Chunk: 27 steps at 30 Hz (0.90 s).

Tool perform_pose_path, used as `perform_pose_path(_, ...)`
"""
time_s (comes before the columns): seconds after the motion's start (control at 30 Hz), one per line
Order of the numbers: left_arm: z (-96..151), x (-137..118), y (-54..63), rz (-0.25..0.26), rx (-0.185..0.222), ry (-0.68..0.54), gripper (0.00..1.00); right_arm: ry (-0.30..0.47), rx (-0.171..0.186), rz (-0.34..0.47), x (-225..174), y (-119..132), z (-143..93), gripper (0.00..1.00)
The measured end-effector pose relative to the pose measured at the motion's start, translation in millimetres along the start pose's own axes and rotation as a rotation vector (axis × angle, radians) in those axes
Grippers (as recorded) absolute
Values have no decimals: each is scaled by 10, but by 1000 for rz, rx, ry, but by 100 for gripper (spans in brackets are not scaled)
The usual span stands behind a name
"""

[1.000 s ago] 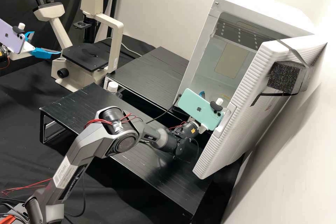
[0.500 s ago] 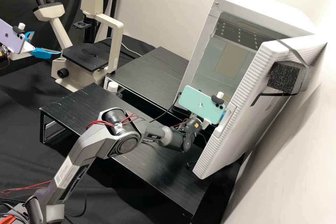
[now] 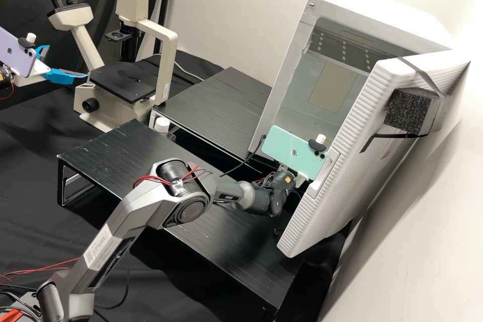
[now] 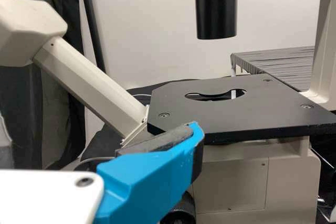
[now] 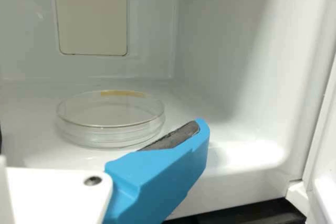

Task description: Take out the petri dish and place it under the microscope.

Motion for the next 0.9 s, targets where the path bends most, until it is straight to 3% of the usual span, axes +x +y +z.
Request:
perform_pose_path(0.33,0,0,0,0,0,0,100,-30,-61,3,65,130,-60,100)
perform_pose_path(0.9,0,0,0,0,0,0,100,-36,-61,-7,104,85,5,100)
